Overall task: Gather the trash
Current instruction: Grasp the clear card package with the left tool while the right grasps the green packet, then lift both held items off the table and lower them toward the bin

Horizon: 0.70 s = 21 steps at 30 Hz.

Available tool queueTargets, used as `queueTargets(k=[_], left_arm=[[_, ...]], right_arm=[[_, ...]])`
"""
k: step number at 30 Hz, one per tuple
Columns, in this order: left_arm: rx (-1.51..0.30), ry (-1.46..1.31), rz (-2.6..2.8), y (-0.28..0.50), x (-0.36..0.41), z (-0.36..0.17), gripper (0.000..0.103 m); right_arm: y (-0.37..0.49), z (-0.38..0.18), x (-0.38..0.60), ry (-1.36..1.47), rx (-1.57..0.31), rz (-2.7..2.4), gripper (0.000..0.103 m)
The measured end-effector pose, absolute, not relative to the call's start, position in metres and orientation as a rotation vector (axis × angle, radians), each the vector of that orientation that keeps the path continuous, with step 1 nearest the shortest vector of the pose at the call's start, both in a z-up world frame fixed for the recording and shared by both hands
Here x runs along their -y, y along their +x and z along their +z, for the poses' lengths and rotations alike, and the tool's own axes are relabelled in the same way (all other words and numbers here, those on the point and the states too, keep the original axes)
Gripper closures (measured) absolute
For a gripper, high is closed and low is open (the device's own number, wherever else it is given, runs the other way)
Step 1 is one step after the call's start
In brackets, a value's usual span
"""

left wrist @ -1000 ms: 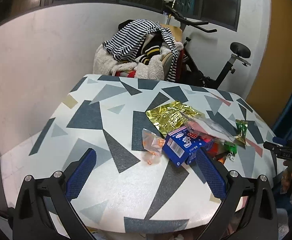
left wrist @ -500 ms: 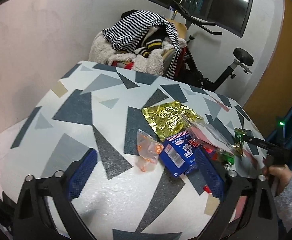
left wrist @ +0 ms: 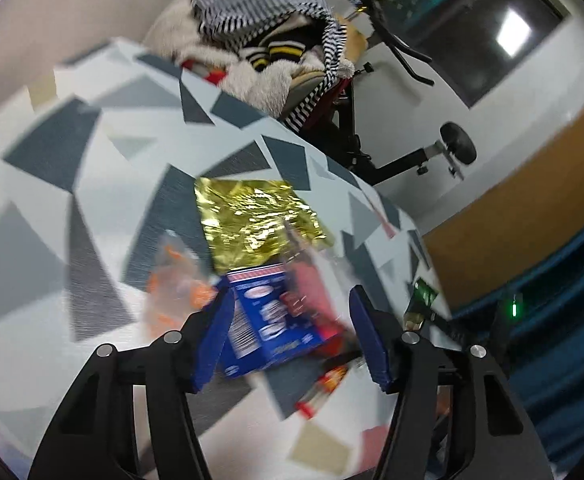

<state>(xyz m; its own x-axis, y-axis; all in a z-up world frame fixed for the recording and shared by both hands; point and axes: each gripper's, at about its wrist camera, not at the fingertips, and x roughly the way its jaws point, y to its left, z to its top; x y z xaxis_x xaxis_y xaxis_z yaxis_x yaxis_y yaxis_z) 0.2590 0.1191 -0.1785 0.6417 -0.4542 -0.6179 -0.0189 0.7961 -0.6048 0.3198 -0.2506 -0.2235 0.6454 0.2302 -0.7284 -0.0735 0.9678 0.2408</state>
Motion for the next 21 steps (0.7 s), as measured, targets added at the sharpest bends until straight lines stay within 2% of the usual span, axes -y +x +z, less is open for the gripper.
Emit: queueTargets(k=[4, 7, 10, 11, 15, 21], left_arm=[[-0.879, -0.732, -0.27, 0.284, -0.113, -0.189, 0.047], [-0.92, -0.766, -0.266, 0.297, -0.107, -0.198, 0.055], [-0.963, -0.751, -0.261, 0.305, -0.096, -0.207, 0.072], [-0.972, -0.741, -0.261, 0.305, -0.093, -0.208, 0.09], [-0.926, -0.688, -0.307, 0.3, -0.083, -0.195, 0.094], [-0.827, -0.531, -0.426, 0.285, -0.055, -0.138, 0.097]], right_arm=[[0.303, -0.211, 0.253, 0.188, -0.81, 0.189, 0.073], [0.293, -0.206, 0.254, 0.183, -0.792, 0.199, 0.073], [0.285, -0.204, 0.257, 0.192, -0.785, 0.206, 0.073], [0.282, -0.204, 0.257, 0.191, -0.784, 0.207, 0.074], [0.27, -0.2, 0.257, 0.177, -0.775, 0.206, 0.074], [0.252, -0.186, 0.263, 0.176, -0.749, 0.204, 0.074]])
